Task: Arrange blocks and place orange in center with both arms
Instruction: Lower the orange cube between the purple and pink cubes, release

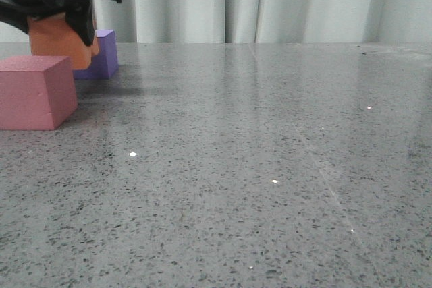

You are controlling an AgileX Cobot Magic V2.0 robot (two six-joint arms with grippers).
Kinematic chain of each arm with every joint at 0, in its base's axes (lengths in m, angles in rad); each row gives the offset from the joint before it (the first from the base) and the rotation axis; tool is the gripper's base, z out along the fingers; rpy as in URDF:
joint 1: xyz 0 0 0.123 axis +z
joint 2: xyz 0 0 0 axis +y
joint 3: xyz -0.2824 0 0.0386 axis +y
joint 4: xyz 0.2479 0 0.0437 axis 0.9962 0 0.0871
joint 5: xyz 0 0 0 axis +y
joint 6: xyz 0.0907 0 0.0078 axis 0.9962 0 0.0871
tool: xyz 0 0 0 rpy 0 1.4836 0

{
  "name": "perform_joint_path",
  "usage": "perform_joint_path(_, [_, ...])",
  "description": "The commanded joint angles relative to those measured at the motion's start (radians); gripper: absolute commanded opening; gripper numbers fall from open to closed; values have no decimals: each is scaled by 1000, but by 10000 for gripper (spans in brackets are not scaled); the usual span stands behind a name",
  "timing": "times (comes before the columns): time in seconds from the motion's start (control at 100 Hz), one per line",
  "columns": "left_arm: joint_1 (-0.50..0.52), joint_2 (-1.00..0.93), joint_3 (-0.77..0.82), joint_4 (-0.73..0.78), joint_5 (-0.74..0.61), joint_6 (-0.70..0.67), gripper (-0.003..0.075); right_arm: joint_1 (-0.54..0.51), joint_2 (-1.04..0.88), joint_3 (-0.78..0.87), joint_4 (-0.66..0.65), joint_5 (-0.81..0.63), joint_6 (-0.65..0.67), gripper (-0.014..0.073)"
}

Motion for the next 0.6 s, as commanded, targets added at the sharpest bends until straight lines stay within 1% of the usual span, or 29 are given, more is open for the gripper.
perform_joint_path(0.0, [1, -17, -27, 17, -37, -1, 63, -7, -20, -13, 1, -85, -12, -66])
perform_joint_path(0.59, [1, 35, -11, -1, -34, -1, 66, -7, -20, -13, 1, -85, -12, -66])
